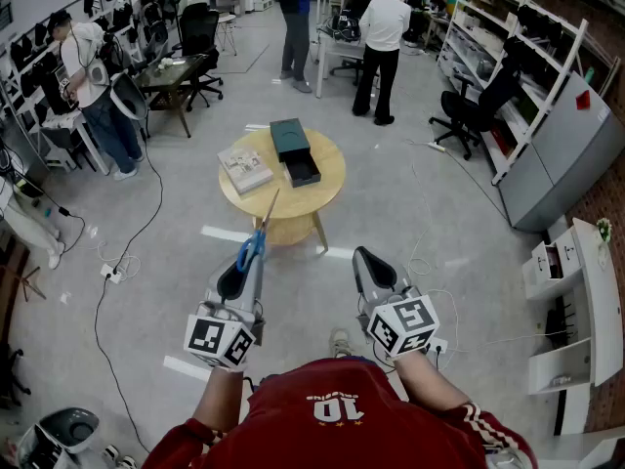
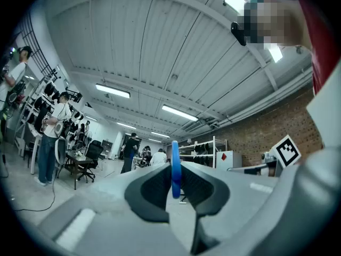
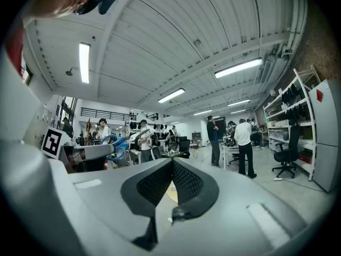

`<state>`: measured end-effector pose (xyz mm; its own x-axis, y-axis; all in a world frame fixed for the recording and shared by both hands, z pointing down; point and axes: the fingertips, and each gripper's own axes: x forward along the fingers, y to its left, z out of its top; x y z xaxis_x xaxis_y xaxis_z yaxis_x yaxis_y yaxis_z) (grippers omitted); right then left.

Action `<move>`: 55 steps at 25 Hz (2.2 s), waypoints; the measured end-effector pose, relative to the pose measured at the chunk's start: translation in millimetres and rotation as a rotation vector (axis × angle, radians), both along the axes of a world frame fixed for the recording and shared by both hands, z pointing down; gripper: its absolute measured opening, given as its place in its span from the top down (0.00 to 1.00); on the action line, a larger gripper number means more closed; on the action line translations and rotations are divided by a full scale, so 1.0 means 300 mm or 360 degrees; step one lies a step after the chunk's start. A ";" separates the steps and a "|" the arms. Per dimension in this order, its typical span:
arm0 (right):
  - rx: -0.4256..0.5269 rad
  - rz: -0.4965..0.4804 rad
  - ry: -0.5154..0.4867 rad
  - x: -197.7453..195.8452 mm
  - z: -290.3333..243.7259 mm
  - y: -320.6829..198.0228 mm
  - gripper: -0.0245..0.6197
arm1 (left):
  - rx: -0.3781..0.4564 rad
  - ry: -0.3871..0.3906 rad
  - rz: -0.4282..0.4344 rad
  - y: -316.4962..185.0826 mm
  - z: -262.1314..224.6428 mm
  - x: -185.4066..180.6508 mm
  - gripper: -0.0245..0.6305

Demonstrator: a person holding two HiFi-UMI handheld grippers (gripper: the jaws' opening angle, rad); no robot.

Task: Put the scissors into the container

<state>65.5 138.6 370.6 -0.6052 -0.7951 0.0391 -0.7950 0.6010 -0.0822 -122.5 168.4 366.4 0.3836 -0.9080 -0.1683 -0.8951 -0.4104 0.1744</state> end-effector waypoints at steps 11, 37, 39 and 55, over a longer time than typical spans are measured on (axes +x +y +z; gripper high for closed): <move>0.0001 -0.0004 0.0008 -0.011 -0.010 0.019 0.98 | 0.0005 -0.0004 0.0007 0.017 -0.005 -0.005 0.88; -0.0005 -0.0198 0.0020 -0.089 0.005 -0.058 0.98 | -0.0059 0.0005 -0.0063 -0.032 0.033 -0.022 0.88; -0.0007 -0.0233 0.0016 -0.112 0.006 -0.083 0.98 | -0.0070 -0.0003 -0.0069 -0.050 0.038 -0.031 0.88; -0.0011 -0.0362 -0.0030 -0.207 -0.016 -0.490 0.98 | -0.0113 -0.0006 -0.0096 -0.423 0.037 -0.081 0.88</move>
<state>3.5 -8.4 365.9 -0.7694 -0.6380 0.0312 -0.6375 0.7639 -0.1003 -146.7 41.6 377.6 0.3284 -0.9391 -0.1010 -0.9185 -0.3424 0.1977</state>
